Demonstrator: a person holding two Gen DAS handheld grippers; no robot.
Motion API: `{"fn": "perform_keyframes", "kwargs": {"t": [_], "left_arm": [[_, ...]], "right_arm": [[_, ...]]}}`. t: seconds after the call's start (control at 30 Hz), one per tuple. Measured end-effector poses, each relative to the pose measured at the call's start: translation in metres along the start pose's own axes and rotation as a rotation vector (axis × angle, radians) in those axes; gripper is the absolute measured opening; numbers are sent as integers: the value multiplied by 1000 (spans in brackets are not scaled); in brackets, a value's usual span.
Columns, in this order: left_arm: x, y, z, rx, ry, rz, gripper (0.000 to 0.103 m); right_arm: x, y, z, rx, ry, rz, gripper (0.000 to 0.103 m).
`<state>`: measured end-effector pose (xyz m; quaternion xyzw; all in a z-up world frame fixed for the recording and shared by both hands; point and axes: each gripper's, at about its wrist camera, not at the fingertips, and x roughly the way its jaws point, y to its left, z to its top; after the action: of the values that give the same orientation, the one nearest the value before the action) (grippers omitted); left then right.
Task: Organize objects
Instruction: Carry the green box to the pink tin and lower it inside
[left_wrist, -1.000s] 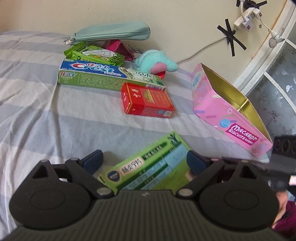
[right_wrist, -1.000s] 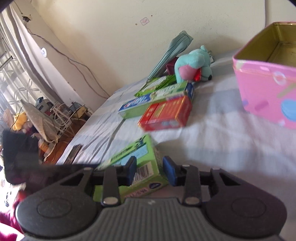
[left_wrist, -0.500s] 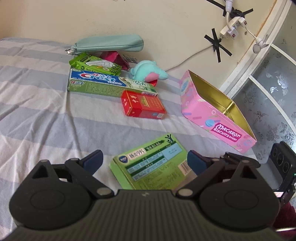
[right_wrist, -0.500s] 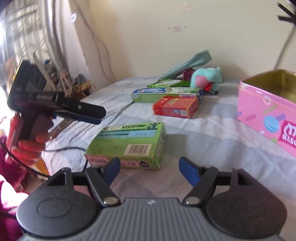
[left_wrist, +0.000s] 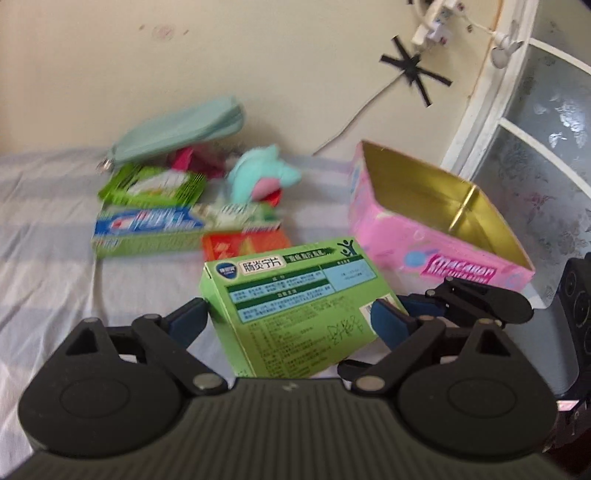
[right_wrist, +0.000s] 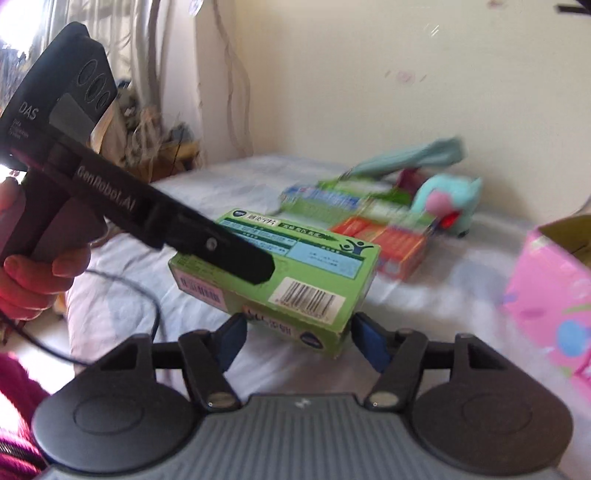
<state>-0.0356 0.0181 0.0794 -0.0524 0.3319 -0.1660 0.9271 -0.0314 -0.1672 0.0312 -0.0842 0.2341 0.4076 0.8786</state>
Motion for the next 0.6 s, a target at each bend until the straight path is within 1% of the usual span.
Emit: {"fn": "perform_keyframes", "kwargs": {"t": [0.07, 0.13, 0.23, 0.33, 0.4, 0.5, 0.57, 0.6], "left_arm": [[8, -27, 23, 78, -49, -37, 96], [25, -57, 44, 143, -80, -88, 96], [59, -99, 65, 209, -94, -164, 96], [94, -137, 72, 270, -91, -224, 96], [115, -158, 73, 288, -74, -247, 96], [145, -178, 71, 302, -39, -266, 96], [159, -184, 69, 300, -11, -274, 96], [165, -187, 67, 298, 0, -273, 96]], "right_arm": [[-23, -15, 8, 2, -77, -79, 64], [-47, -33, 14, 2, -142, -186, 64], [-72, -65, 12, 44, -181, -328, 65], [-90, -98, 0, 117, -177, -429, 65], [-96, -118, -10, 163, -161, -475, 65], [-98, -141, -26, 218, -123, -520, 65], [-94, -152, -36, 241, -98, -540, 67], [-91, -156, -41, 252, -88, -547, 70]]}}
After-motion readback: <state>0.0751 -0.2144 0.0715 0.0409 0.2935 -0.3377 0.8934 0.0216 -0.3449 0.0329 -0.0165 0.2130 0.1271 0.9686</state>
